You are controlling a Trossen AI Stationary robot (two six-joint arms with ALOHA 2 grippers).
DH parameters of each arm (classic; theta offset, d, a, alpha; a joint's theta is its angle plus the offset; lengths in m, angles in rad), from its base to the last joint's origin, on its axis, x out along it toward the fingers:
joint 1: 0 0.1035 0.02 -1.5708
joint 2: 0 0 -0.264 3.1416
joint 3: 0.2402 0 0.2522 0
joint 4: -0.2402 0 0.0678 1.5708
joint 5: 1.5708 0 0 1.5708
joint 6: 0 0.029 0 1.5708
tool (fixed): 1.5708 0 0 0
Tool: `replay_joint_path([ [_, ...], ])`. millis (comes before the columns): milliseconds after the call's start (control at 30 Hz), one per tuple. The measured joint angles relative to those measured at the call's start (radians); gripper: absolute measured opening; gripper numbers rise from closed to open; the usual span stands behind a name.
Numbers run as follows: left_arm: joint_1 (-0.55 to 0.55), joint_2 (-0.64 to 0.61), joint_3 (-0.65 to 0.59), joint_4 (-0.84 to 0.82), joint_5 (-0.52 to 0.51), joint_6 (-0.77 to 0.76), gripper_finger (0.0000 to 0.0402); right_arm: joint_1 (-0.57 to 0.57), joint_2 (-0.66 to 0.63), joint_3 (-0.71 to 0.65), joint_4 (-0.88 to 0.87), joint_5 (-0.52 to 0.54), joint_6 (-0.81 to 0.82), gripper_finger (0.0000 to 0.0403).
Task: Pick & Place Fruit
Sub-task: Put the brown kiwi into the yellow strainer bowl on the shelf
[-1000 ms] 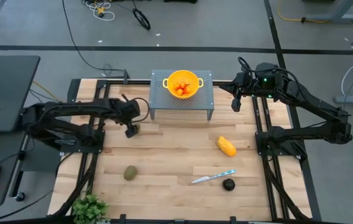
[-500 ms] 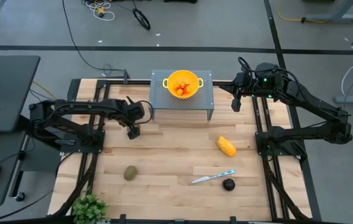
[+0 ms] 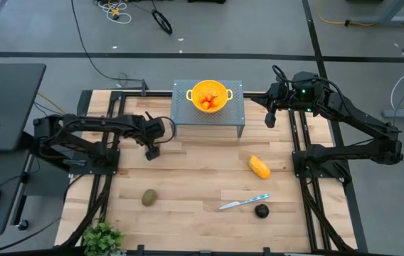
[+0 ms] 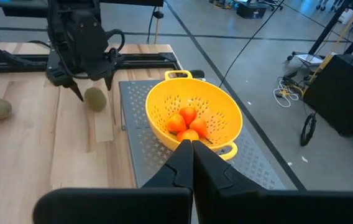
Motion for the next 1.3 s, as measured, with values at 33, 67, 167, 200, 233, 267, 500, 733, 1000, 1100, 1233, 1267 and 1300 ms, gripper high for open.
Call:
replay_joint_path([
  [33,0.000,0.000,-0.017,0.008,0.009,-0.010,0.0385,0.000,0.000,0.000,0.000,0.000,0.000,0.0000],
  [67,0.000,0.000,-0.032,0.011,0.011,-0.018,0.0385,0.000,0.000,0.000,0.000,0.000,0.000,0.0000],
  [167,0.000,0.000,-0.064,0.032,-0.006,-0.024,0.0384,0.000,0.000,0.000,0.000,0.000,0.000,0.0000],
  [200,0.000,0.000,-0.070,0.043,-0.012,-0.025,0.0384,0.000,0.000,0.000,0.000,0.000,0.000,0.0000],
  [233,0.000,0.000,-0.075,0.053,-0.017,-0.024,0.0384,0.000,0.000,0.000,0.000,0.000,0.000,0.0000],
  [267,0.000,0.000,-0.080,0.062,-0.019,-0.021,0.0384,0.000,0.000,0.000,0.000,0.000,0.000,0.0000],
  [500,0.000,0.000,-0.108,0.102,-0.025,-0.005,0.0384,0.000,0.000,0.000,0.001,0.000,0.000,0.0000],
  [733,0.000,0.000,-0.108,0.109,-0.025,0.024,0.0384,0.000,0.000,0.000,0.001,0.000,0.000,0.0000],
  [1000,0.000,0.000,-0.108,0.110,-0.025,0.028,0.0384,0.000,0.000,0.000,0.001,0.000,0.000,0.0000],
  [1100,0.000,0.027,-0.107,0.110,-0.018,0.026,0.0384,0.000,0.000,0.000,0.001,0.000,0.000,0.0000],
  [1233,0.000,0.086,-0.104,0.114,0.007,0.019,0.0384,0.000,0.000,0.000,0.001,0.000,0.000,0.0000],
  [1267,0.000,0.095,-0.101,0.113,0.011,0.016,0.0384,0.000,0.000,0.000,0.001,0.000,0.000,0.0000],
  [1300,0.000,0.100,-0.098,0.111,0.014,0.017,0.0384,0.000,0.000,0.000,0.001,0.000,0.000,0.0000],
])
